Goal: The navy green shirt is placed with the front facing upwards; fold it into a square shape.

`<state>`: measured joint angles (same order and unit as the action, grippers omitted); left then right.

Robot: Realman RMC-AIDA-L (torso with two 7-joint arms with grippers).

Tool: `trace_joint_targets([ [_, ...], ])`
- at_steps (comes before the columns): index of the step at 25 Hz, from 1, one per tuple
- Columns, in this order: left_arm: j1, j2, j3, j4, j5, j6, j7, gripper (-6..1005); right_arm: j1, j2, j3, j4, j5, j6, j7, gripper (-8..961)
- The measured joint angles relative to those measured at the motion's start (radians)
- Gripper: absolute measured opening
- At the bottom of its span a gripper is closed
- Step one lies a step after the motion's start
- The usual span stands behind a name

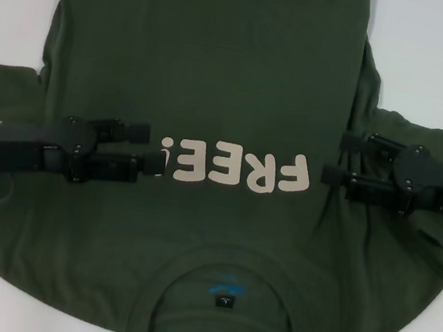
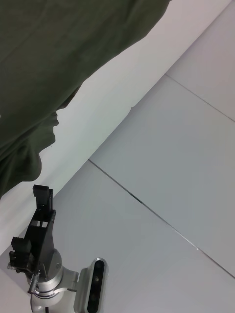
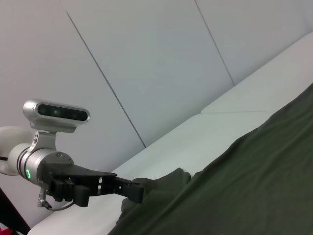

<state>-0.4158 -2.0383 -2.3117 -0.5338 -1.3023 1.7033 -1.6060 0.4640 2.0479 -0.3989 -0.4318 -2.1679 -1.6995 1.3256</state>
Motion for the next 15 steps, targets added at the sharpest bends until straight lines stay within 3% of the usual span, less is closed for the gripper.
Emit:
trace_joint_targets([
  [15, -0.003, 0.000, -0.001, 0.000, 0.000, -0.029, 0.000, 903, 0.004, 0.000, 0.000, -0.005, 0.001, 0.000, 0.004, 915],
])
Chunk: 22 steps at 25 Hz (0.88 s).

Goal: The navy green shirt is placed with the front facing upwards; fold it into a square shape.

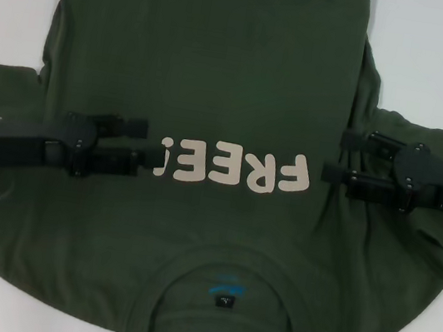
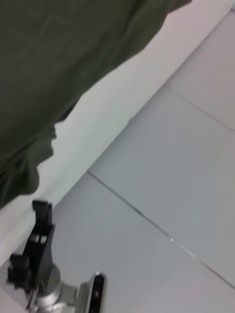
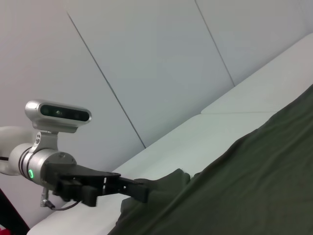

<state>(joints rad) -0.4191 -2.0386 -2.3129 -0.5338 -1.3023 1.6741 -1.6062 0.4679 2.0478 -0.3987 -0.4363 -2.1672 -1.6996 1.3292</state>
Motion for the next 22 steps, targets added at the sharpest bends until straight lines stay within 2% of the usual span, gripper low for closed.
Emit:
trace_joint_targets([
  [7, -0.010, 0.010, -0.075, 0.000, 0.005, -0.096, -0.053, 902, -0.006, -0.002, 0.022, -0.001, 0.009, 0.003, 0.000, 915],
  [10, -0.011, 0.029, -0.082, -0.001, 0.007, -0.150, -0.089, 902, -0.010, -0.007, 0.033, -0.001, 0.009, 0.006, 0.004, 915],
  [16, -0.005, 0.073, -0.081, -0.022, 0.014, -0.156, -0.146, 902, -0.017, -0.010, 0.046, -0.001, 0.009, 0.006, 0.007, 915],
  [22, 0.000, 0.090, -0.087, -0.078, 0.082, -0.172, -0.239, 902, -0.018, -0.012, 0.048, -0.001, 0.009, 0.015, 0.007, 916],
])
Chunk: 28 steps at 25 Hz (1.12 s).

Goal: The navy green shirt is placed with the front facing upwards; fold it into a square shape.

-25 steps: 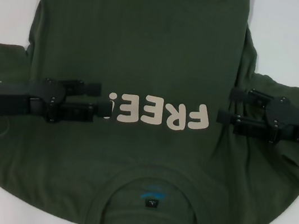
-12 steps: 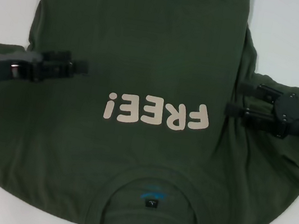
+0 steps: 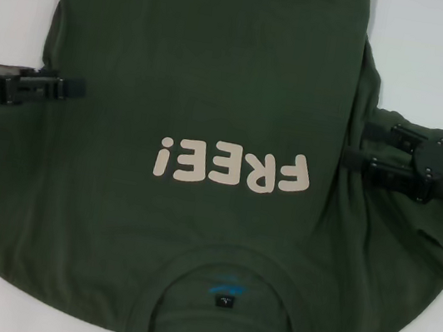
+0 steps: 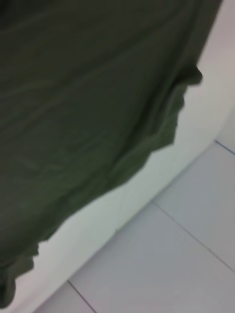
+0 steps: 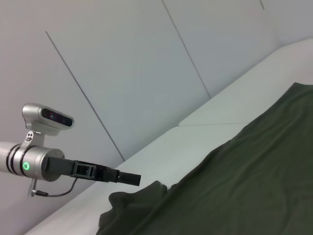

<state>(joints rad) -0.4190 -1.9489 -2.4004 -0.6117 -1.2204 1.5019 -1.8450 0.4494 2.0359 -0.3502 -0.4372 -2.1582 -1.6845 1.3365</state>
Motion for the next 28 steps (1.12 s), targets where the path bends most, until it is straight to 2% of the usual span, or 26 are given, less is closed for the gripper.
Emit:
trace_joint_targets([
  [7, 0.008, 0.004, -0.016, -0.077, 0.093, -0.048, -0.086, 903, 0.000, -0.001, 0.002, 0.000, 0.000, 0.002, -0.001, 916],
  [15, 0.009, 0.028, -0.061, -0.083, 0.129, -0.049, -0.089, 903, -0.001, -0.004, 0.002, 0.000, 0.000, 0.003, -0.001, 916],
  [28, 0.014, 0.032, -0.119, -0.115, 0.229, -0.066, -0.110, 902, -0.005, -0.003, 0.010, 0.000, 0.000, 0.003, 0.000, 915],
])
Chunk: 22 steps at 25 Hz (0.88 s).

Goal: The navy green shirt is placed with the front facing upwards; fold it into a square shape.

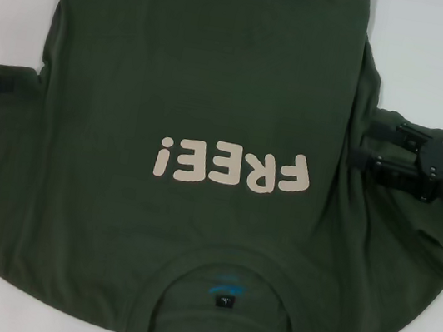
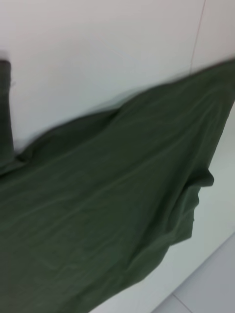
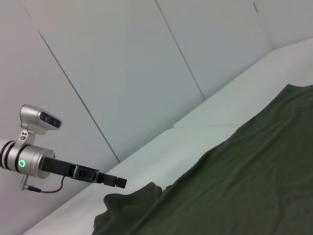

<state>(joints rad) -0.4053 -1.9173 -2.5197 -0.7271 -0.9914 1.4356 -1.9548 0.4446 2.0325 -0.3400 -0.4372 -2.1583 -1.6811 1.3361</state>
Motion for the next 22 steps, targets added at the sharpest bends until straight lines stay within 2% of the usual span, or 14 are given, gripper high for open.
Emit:
trace_joint_targets([
  [9, 0.012, -0.002, -0.001, -0.051, 0.038, -0.008, -0.029, 902, -0.004, 0.002, 0.002, 0.000, 0.000, 0.000, 0.000, 915],
  [22, 0.016, -0.007, -0.009, -0.055, 0.077, -0.048, -0.043, 903, -0.006, 0.002, 0.004, 0.000, 0.000, 0.000, 0.000, 915],
])
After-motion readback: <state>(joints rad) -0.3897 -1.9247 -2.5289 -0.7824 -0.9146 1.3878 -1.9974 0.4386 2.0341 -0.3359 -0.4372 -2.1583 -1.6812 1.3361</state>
